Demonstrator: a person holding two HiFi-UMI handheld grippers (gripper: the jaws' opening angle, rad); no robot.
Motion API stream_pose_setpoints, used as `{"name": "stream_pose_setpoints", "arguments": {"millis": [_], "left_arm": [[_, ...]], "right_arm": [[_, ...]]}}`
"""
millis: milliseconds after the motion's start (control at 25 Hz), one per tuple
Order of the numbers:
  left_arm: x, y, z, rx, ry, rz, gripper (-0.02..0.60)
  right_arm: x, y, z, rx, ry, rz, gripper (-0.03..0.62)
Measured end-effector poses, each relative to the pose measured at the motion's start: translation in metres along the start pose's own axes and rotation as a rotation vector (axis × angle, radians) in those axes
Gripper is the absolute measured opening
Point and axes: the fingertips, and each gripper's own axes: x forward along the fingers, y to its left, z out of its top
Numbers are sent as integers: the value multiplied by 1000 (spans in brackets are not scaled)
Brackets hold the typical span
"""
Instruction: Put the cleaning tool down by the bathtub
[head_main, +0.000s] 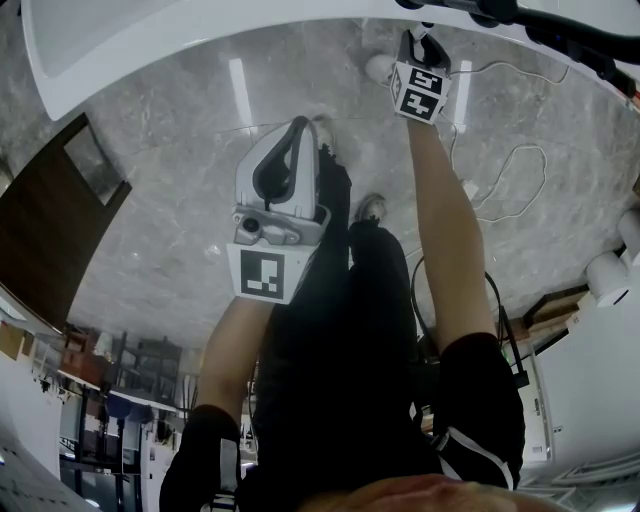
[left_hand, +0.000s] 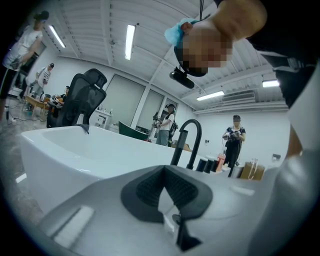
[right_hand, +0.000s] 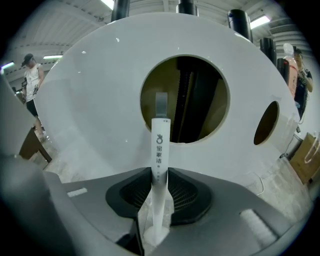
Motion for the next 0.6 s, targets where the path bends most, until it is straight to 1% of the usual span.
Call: {"name": "stream_pose_setpoints", "arguments": {"millis": [320,520,600], "left_arm": [[-6,9,4,1,-5,18,8],[-15,6,11,2,-16,31,8],[-20,3,14,4,-19,34,8]], "right_arm": [[-7,3,-10,13,14,-7,118],[-20,1,-9,20,8,-10,118],[-28,0,-8,23,6,-10,108]]}}
